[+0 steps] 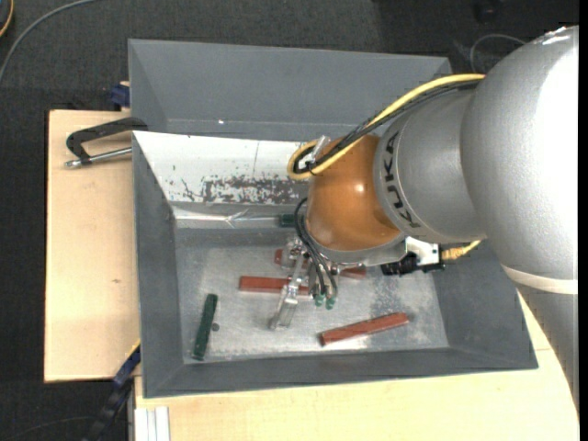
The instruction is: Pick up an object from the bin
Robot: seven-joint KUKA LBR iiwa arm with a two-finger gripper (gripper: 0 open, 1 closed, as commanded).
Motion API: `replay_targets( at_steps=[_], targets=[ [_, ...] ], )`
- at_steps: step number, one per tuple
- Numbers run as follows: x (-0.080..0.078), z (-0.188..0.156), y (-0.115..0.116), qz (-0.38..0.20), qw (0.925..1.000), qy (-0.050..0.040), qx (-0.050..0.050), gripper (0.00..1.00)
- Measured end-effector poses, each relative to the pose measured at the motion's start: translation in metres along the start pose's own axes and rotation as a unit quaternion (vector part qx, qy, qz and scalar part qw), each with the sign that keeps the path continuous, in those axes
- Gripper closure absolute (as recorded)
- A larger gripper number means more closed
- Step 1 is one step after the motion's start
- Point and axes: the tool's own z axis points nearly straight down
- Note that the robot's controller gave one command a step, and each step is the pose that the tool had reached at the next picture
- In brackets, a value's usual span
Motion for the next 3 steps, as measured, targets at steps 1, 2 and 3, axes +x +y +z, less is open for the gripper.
replay_targets(
  at_steps=[1, 2, 3],
  targets=[
    [-0.003, -0.004, 0.003, 0.000, 1.0000, -0.0058, -0.003, 1.00],
    [0.000, -0.001, 0.002, -0.001, 1.0000, -0.0018, -0.002, 0.00],
    [-0.065, 0.001, -0.019, 0.020, 0.9998, -0.0054, -0.002, 0.00]
  ],
)
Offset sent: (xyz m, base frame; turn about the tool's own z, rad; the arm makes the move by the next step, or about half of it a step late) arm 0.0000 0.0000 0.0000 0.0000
